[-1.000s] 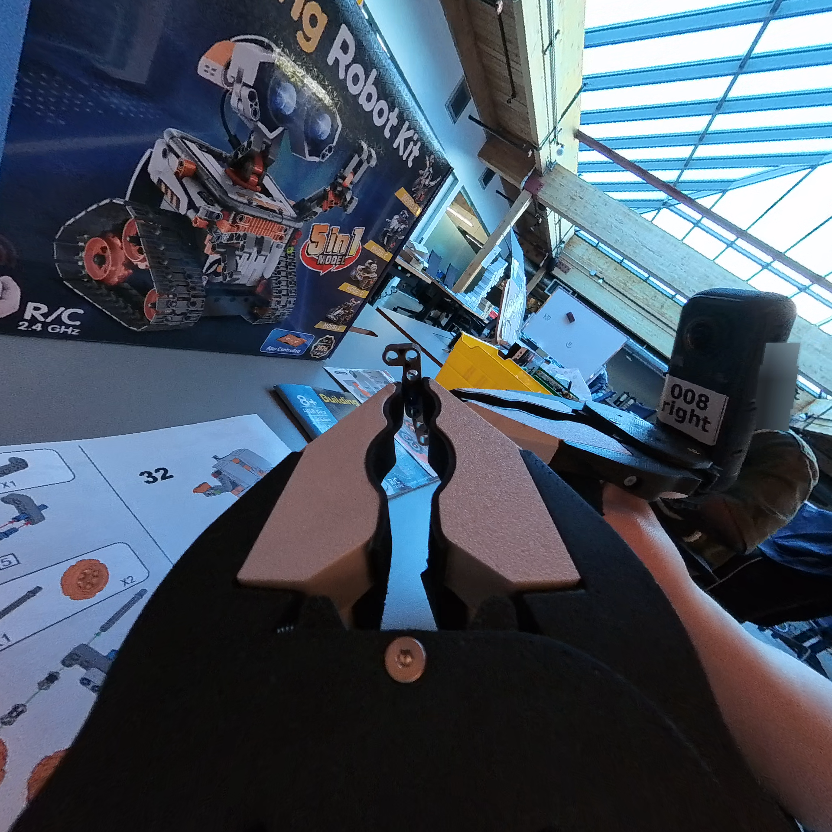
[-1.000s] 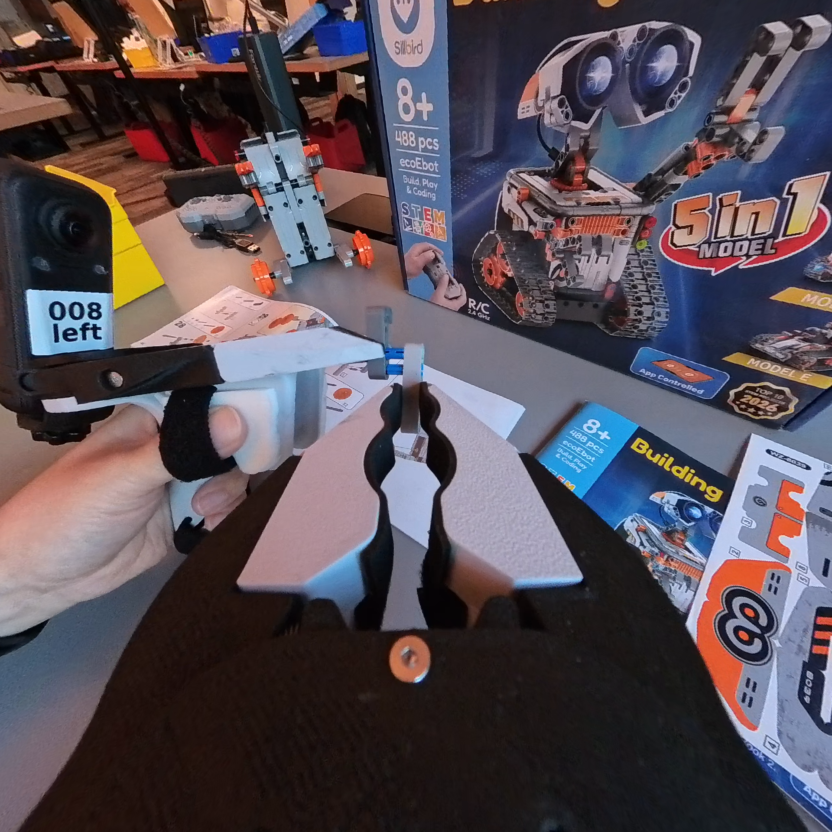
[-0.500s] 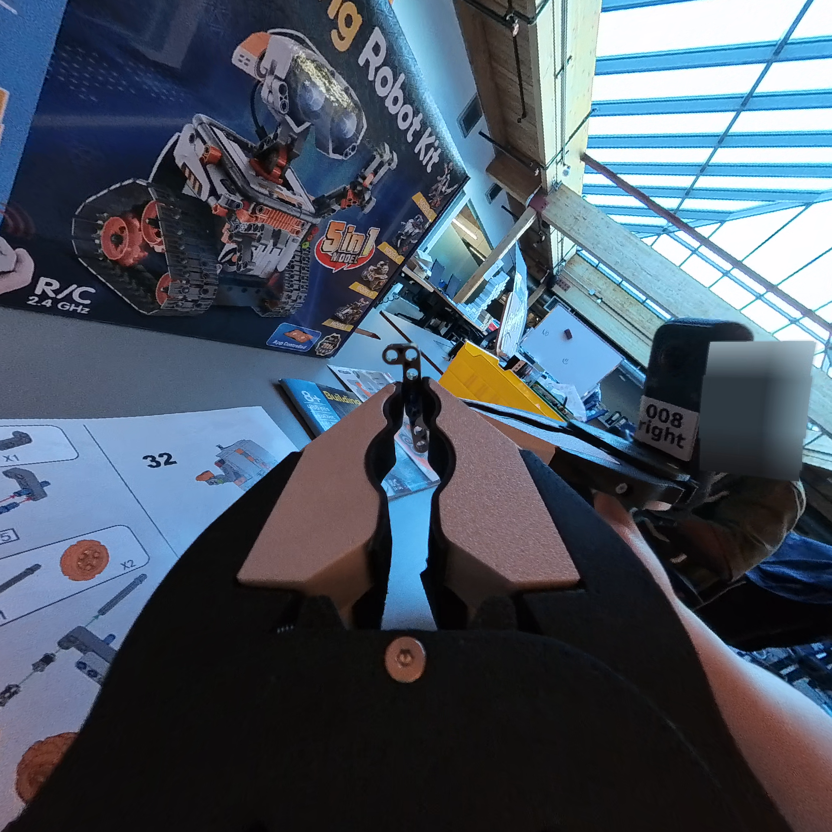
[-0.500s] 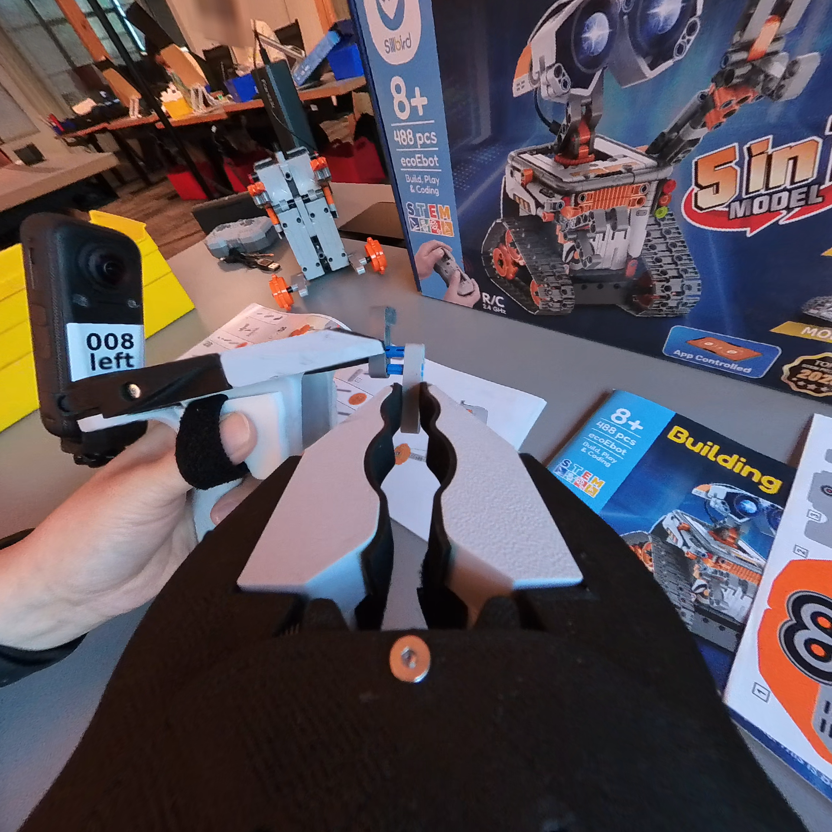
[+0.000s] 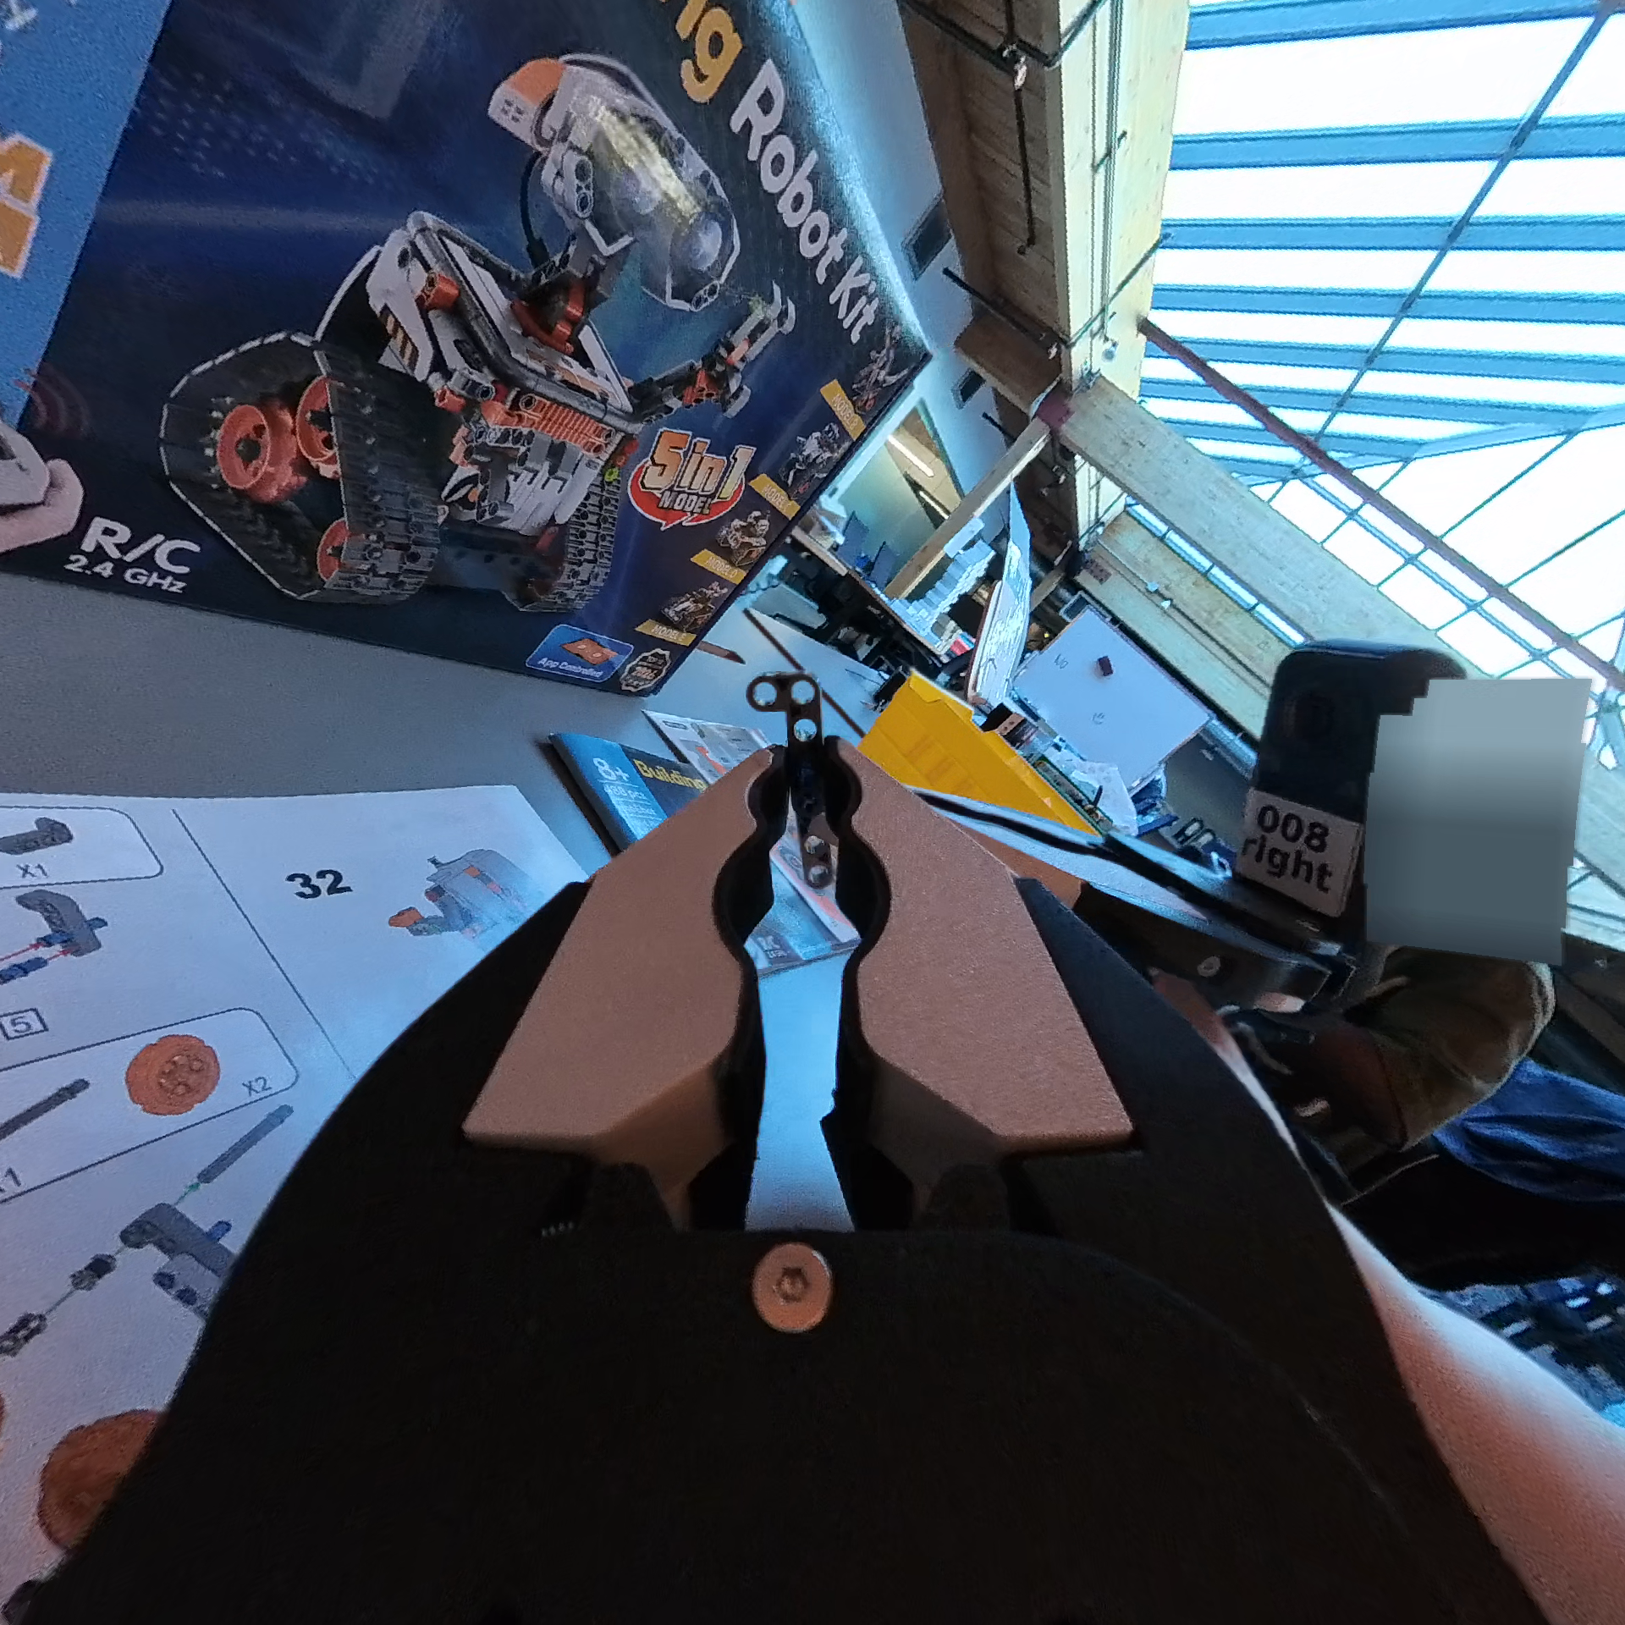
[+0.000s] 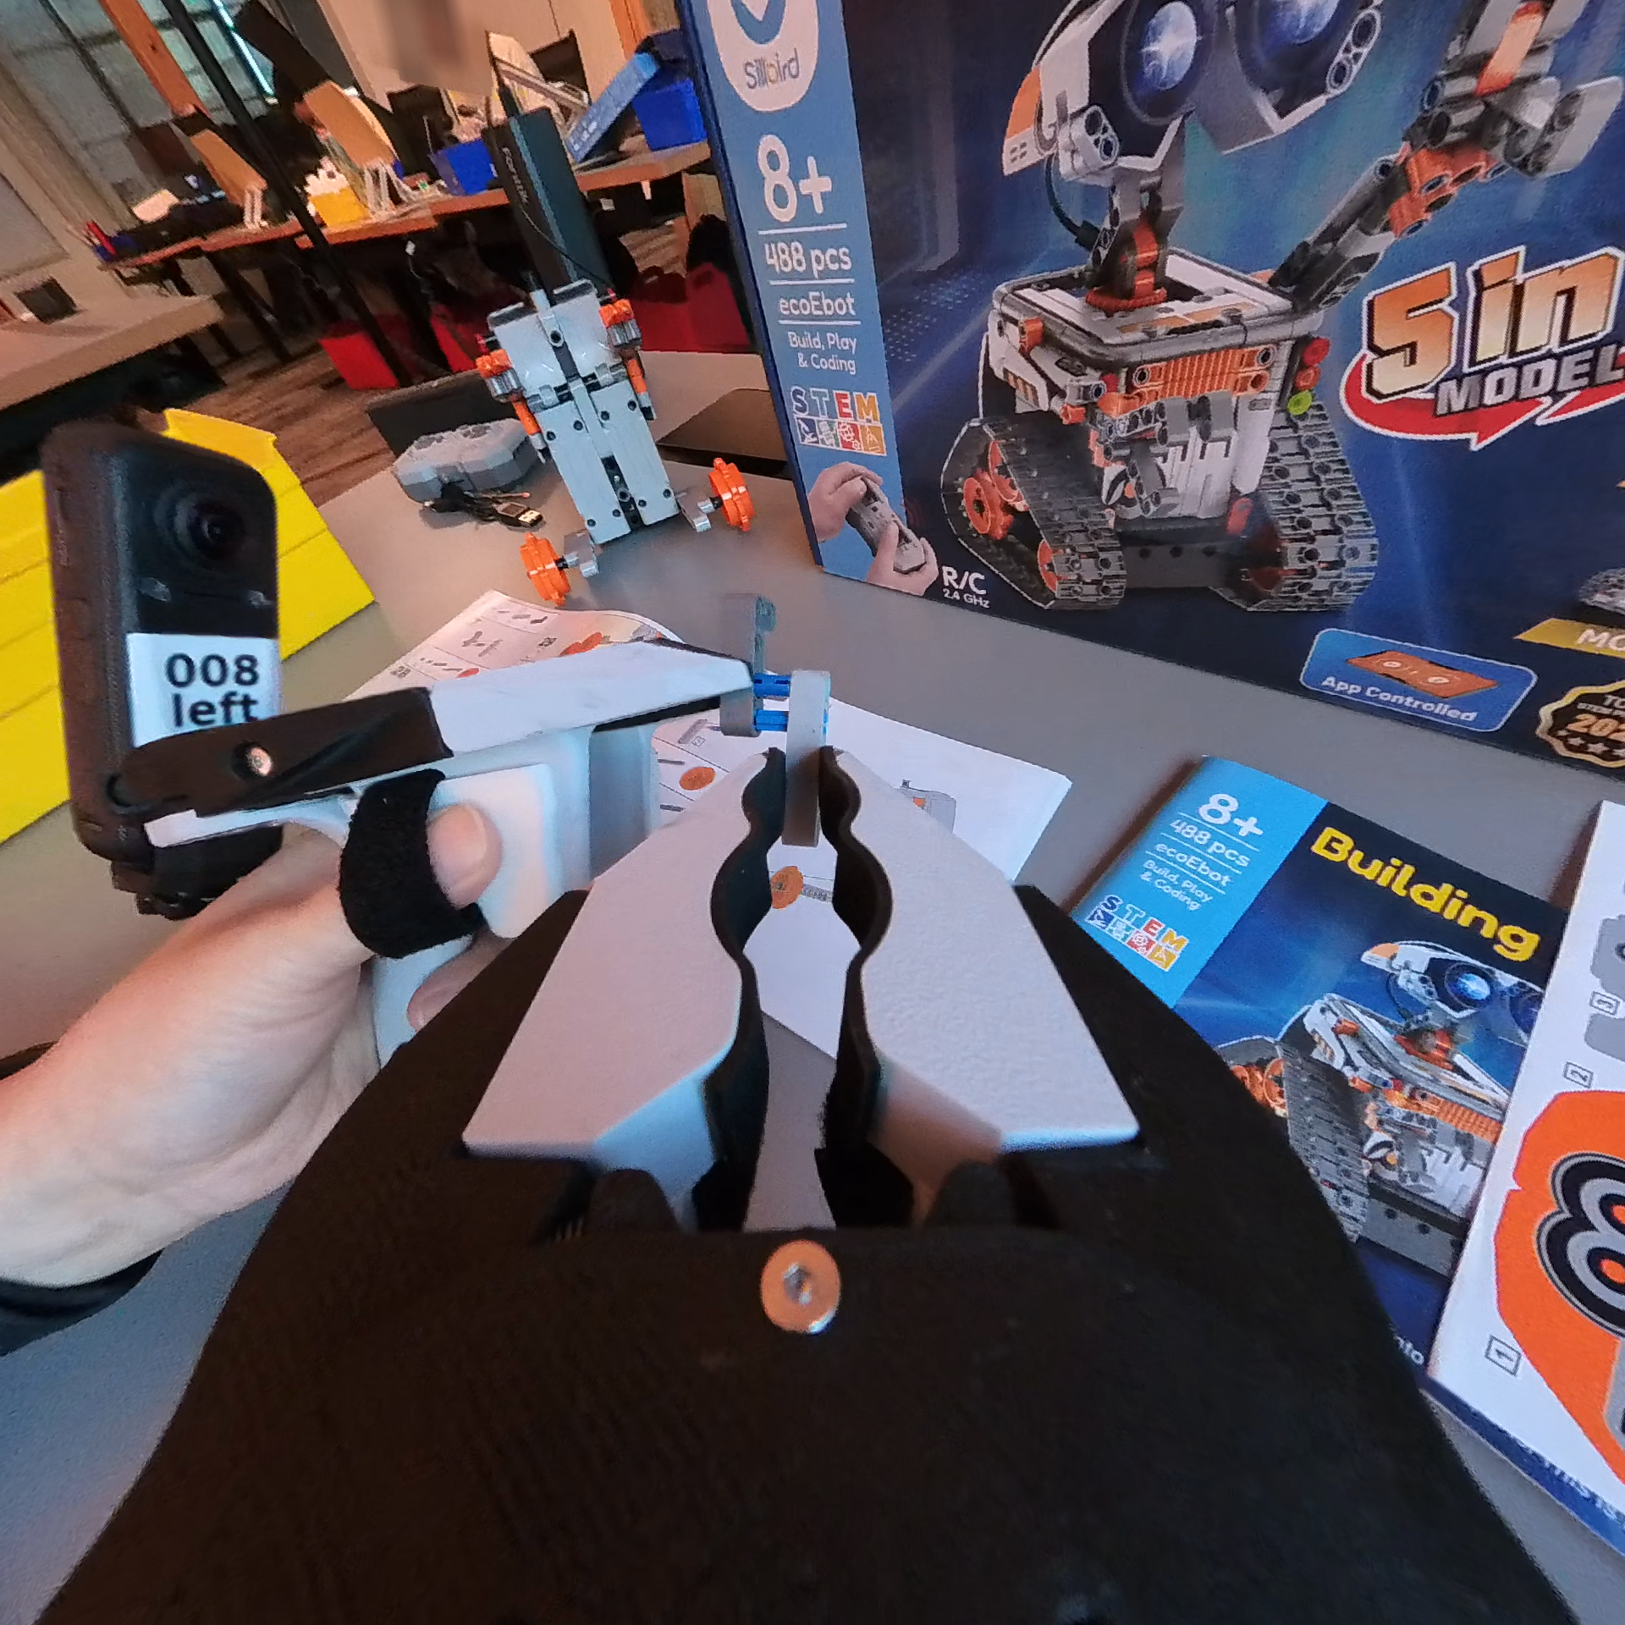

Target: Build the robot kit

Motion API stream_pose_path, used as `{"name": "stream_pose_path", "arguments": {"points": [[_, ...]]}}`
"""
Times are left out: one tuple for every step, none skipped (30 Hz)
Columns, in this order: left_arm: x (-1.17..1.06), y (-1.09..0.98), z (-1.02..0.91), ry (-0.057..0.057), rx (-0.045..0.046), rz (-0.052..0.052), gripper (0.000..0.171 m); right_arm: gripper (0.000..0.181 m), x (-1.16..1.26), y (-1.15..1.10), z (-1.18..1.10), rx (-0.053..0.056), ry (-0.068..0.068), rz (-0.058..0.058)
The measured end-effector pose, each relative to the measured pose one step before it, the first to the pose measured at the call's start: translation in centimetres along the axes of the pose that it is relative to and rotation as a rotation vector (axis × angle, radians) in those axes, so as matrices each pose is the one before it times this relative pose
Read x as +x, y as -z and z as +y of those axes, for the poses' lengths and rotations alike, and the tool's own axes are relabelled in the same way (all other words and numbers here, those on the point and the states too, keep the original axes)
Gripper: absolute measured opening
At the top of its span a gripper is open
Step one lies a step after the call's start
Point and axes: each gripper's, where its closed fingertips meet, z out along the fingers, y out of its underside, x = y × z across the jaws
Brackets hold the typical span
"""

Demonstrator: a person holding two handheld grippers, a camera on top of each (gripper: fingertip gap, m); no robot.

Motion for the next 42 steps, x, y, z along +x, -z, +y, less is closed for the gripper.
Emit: {"name": "stream_pose_path", "arguments": {"points": [[0.008, -0.018, 0.017, -0.0142, -0.00269, -0.0076, 0.004, 0.005, 0.024, 0.019, -0.008, -0.0010, 0.0190, 0.0085], [0.004, 0.002, 0.008, -0.0063, -0.00098, -0.0059, 0.004, 0.005, 0.015, 0.017, -0.013, -0.0005, 0.0256, 0.0116], [0.002, 0.008, -0.015, 0.0011, 0.00290, -0.0029, 0.004, 0.005, -0.022, -0.002, -0.012, -0.0007, 0.0163, 0.0097], [0.036, 0.028, -0.057, 0.0078, 0.00708, 0.0030, 0.004, 0.005, -0.035, 0.039, -0.094, 0.0048, 0.0073, 0.0063], [0.043, 0.040, -0.087, 0.0195, 0.00715, 0.0084, 0.004, 0.005, -0.070, 0.043, -0.115, 0.0054, 0.0113, 0.0051], [0.027, 0.040, -0.076, 0.0222, 0.00763, 0.0083, 0.004, 0.005, -0.067, 0.048, -0.108, 0.0042, 0.0137, 0.0070], [0.034, 0.057, -0.095, 0.0152, 0.00991, 0.0074, 0.004, 0.005, -0.108, 0.031, -0.098, 0.0053, 0.0080, 0.0012], [0.040, 0.052, -0.084, 0.0107, 0.00780, 0.0073, 0.004, 0.005, -0.061, 0.009, -0.058, 0.0055, -0.0066, -0.0043], [0.019, 0.024, -0.031, 0.0071, 0.00211, 0.0044, 0.004, 0.005, -0.042, -0.020, 0.028, 0.0015, -0.0197, -0.0113], [-0.022, 0.012, -0.006, 0.0023, -0.00181, 0.0015, 0.004, 0.005, -0.011, -0.049, 0.049, 0.0014, -0.0254, -0.0153], [-0.022, -0.014, 0.017, -0.0015, -0.00292, 0.0005, 0.004, 0.005, 0.025, -0.042, 0.058, 0.0008, -0.0242, -0.0135], [-0.032, -0.015, 0.037, -0.0007, -0.00413, -0.0008, 0.004, 0.005, 0.026, -0.041, 0.067, -0.0022, -0.0150, -0.0094], [-0.040, -0.010, 0.017, -0.0025, -0.00165, -0.0028, 0.004, 0.005, 0.002, -0.014, 0.024, -0.0009, -0.0037, -0.0028], [0.011, -0.002, -0.010, -0.0055, 0.00203, -0.0030, 0.004, 0.005, 0.000, 0.013, -0.046, 0.0029, 0.0031, 0.0044], [0.026, 0.019, -0.027, -0.0104, 0.00201, -0.0059, 0.004, 0.005, -0.029, 0.000, -0.011, 0.0008, -0.0029, 0.0060], [0.086, 0.015, -0.010, -0.0182, 0.00225, -0.0055, 0.004, 0.005, -0.069, 0.010, 0.008, 0.0031, -0.0228, 0.0001], [0.091, 0.042, 0.014, -0.0131, 0.00048, -0.0041, 0.004, 0.005, -0.071, 0.022, 0.086, 0.0014, -0.0230, -0.0053], [0.037, 0.056, 0.096, -0.0038, -0.00413, -0.0031, 0.004, 0.005, -0.018, 0.026, 0.133, 0.0007, -0.0099, -0.0030], [-0.096, 0.037, 0.187, 0.0025, -0.00695, -0.0064, 0.004, 0.005, 0.099, -0.021, 0.207, -0.0059, 0.0046, 0.0052], [-0.200, -0.003, 0.224, 0.0029, -0.00722, -0.0106, 0.004, 0.005, 0.142, -0.067, 0.249, -0.0123, 0.0201, 0.0130], [-0.189, -0.033, 0.137, 0.0070, -0.00172, -0.0061, 0.004, 0.005, 0.106, -0.044, 0.086, -0.0052, 0.0287, 0.0155], [-0.124, -0.015, 0.042, 0.0132, 0.00118, -0.0030, 0.004, 0.005, 0.024, -0.028, -0.001, -0.0048, 0.0269, 0.0131], [-0.030, 0.019, -0.085, 0.0139, 0.00597, -0.0005, 0.004, 0.005, -0.084, 0.014, -0.127, 0.0013, 0.0197, 0.0070], [0.073, 0.064, -0.155, 0.0120, 0.00855, 0.0011, 0.004, 0.005, -0.102, 0.013, -0.193, 0.0065, 0.0117, 0.0051], [0.094, 0.089, -0.180, 0.0043, 0.00909, -0.0019, 0.004, 0.005, -0.142, -0.046, -0.129, 0.0038, 0.0114, 0.0022], [0.028, 0.117, -0.141, -0.0041, 0.00563, -0.0049, 0.004, 0.005, -0.125, -0.047, -0.088, 0.0022, 0.0182, 0.0027], [-0.039, 0.103, -0.038, 0.0002, 0.00107, -0.0059, 0.004, 0.005, -0.089, -0.057, 0.025, -0.0036, 0.0206, 0.0048], [-0.068, 0.110, -0.015, 0.0167, 0.00410, -0.0020, 0.004, 0.005, -0.106, -0.038, 0.035, -0.0019, 0.0180, 0.0035], [-0.056, 0.089, 0.010, 0.0263, 0.00788, 0.0043, 0.004, 0.005, -0.045, 0.010, -0.005, 0.0009, 0.0126, 0.0048], [-0.057, 0.085, 0.015, 0.0320, 0.00690, 0.0065, 0.004, 0.005, -0.056, 0.021, -0.004, -0.0009, 0.0148, 0.0043], [-0.051, 0.051, -0.008, 0.0265, 0.00670, 0.0047, 0.004, 0.005, -0.020, 0.018, -0.041, 0.0002, 0.0239, 0.0085], [0.043, 0.005, -0.033, 0.0075, 0.00579, 0.0042, 0.004, 0.005, 0.022, 0.052, -0.112, 0.0027, 0.0263, 0.0113], [0.150, -0.029, -0.070, -0.0047, 0.00292, 0.0057, 0.004, 0.005, 0.031, 0.084, -0.177, 0.0057, 0.0220, 0.0098], [0.177, -0.058, -0.081, -0.0106, 0.00111, 0.0058, 0.004, 0.005, 0.047, 0.106, -0.203, 0.0047, 0.0192, 0.0074], [0.183, -0.046, -0.088, -0.0116, 0.00303, 0.0051, 0.004, 0.006, 0.016, 0.101, -0.197, 0.0056, 0.0163, 0.0051], [0.130, -0.017, -0.062, -0.0017, 0.00270, 0.0040, 0.004, 0.006, -0.010, 0.083, -0.123, 0.0052, 0.0113, 0.0021], [0.057, 0.005, 0.000, 0.0085, 0.00099, 0.0025, 0.004, 0.006, -0.016, 0.033, 0.015, 0.0013, 0.0085, 0.0015], [-0.002, 0.037, 0.045, 0.0132, -0.00034, 0.0024, 0.004, 0.006, -0.030, 0.003, 0.049, -0.0004, 0.0067, 0.0005], [-0.024, 0.080, -0.002, 0.0193, 0.00170, 0.0051, 0.004, 0.006, -0.083, -0.006, -0.005, 0.0011, 0.0067, -0.0021], [-0.028, 0.102, -0.040, 0.0165, 0.00461, 0.0042, 0.004, 0.006, -0.114, -0.018, -0.026, -0.0007, 0.0068, -0.0003], [-0.004, 0.064, -0.046, 0.0105, 0.00332, 0.0036, 0.004, 0.006, -0.067, -0.007, -0.045, 0.0008, 0.0123, 0.0024], [0.025, 0.046, -0.058, 0.0032, 0.00076, 0.0025, 0.004, 0.006, -0.040, 0.000, -0.051, 0.0008, 0.0115, 0.0017]]}}
